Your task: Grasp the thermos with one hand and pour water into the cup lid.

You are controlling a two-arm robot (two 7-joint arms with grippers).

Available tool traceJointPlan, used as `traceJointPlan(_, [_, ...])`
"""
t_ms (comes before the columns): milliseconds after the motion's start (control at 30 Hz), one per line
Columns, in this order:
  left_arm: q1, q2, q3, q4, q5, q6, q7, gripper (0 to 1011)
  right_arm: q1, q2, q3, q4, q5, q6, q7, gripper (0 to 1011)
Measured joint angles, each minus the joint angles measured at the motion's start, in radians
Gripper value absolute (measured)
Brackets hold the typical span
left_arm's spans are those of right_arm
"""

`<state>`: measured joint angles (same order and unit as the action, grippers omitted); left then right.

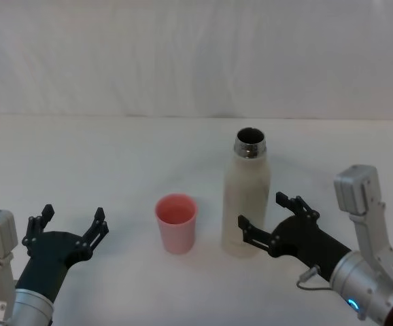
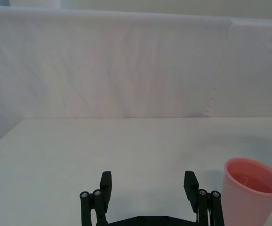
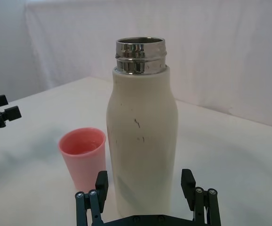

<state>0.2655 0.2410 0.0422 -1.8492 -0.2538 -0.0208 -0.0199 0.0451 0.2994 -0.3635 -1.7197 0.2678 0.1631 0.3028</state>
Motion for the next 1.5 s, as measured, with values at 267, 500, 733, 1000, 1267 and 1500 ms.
traceJointPlan(267, [0.000, 0.000, 0.000, 0.000, 0.000, 0.000, 0.000, 1001, -0.069, 0.029, 0.019, -0.030, -0.012, -0.065, -0.018, 1000])
traceJointPlan(500, [0.000, 0.000, 0.000, 0.000, 0.000, 0.000, 0.000, 1001, -0.108, 0.035, 0.043, -0.028, -0.023, -0.104, -0.031, 1000])
traceJointPlan(733, [0.000, 0.000, 0.000, 0.000, 0.000, 0.000, 0.000, 1001, -0.123, 0.028, 0.061, -0.011, -0.029, -0.123, -0.036, 1000])
traceJointPlan(1000, [0.000, 0.000, 0.000, 0.000, 0.000, 0.000, 0.000, 1001, -0.125, 0.025, 0.063, -0.006, -0.031, -0.127, -0.037, 1000])
traceJointPlan(1267, [0.000, 0.000, 0.000, 0.000, 0.000, 0.000, 0.000, 1001, -0.124, 0.025, 0.062, -0.007, -0.031, -0.126, -0.037, 1000])
traceJointPlan(1500, [0.000, 0.000, 0.000, 0.000, 0.000, 0.000, 0.000, 1001, -0.124, 0.026, 0.061, -0.008, -0.031, -0.125, -0.037, 1000])
